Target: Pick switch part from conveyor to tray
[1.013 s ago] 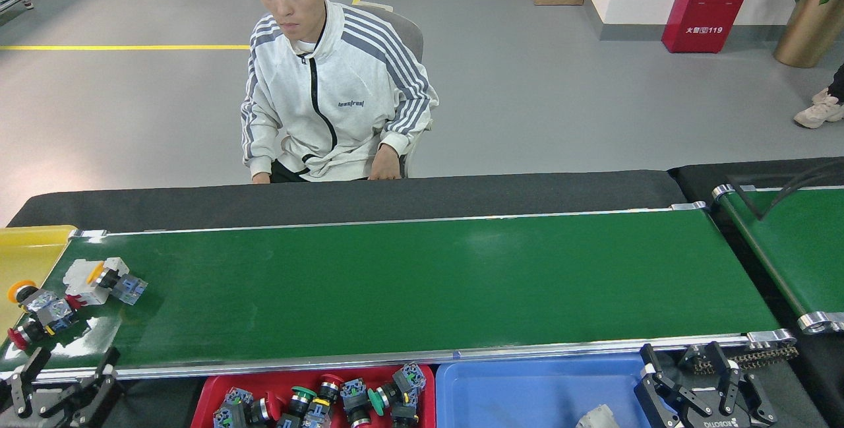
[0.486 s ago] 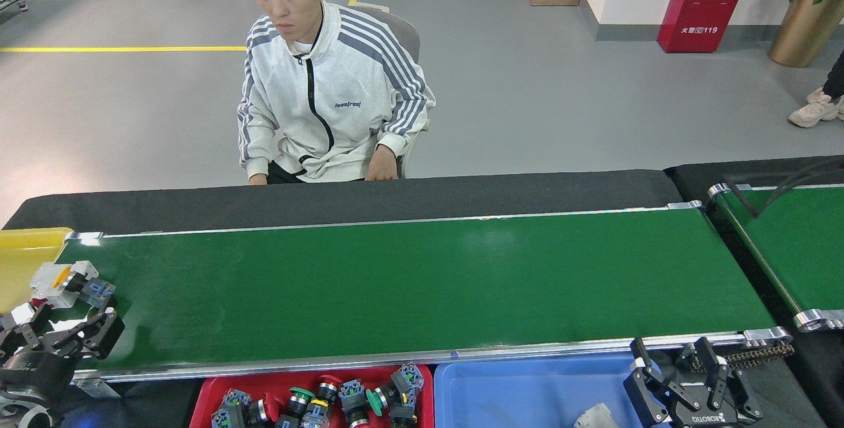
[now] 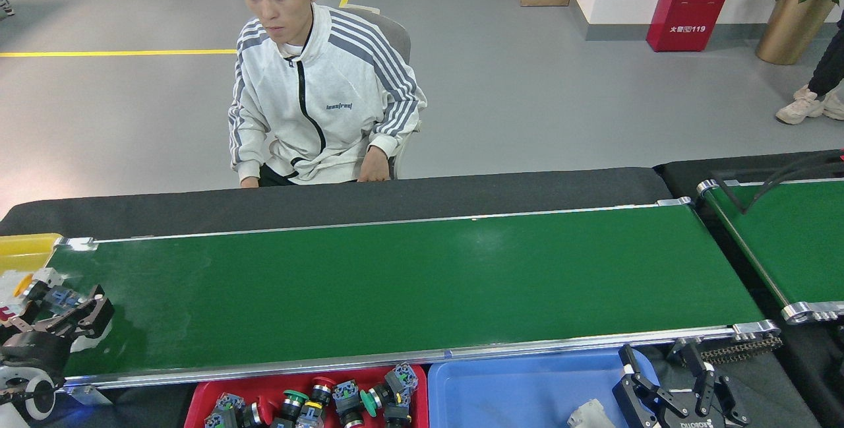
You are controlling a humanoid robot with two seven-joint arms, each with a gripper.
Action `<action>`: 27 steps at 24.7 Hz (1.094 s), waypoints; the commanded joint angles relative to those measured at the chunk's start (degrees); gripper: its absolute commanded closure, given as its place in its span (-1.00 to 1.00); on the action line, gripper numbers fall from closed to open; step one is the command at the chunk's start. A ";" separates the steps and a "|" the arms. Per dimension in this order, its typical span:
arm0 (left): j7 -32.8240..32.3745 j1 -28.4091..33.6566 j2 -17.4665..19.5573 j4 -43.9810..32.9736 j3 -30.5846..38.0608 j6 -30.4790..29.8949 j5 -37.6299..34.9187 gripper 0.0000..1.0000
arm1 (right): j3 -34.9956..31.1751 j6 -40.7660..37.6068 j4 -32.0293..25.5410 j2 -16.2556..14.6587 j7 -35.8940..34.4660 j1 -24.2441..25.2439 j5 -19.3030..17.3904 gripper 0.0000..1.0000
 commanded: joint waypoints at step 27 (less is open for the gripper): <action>12.63 44.95 0.95 -56.53 -1.15 -36.13 6.83 0.86 | -1.19 0.12 -0.90 0.03 -0.26 -0.77 0.08 -0.95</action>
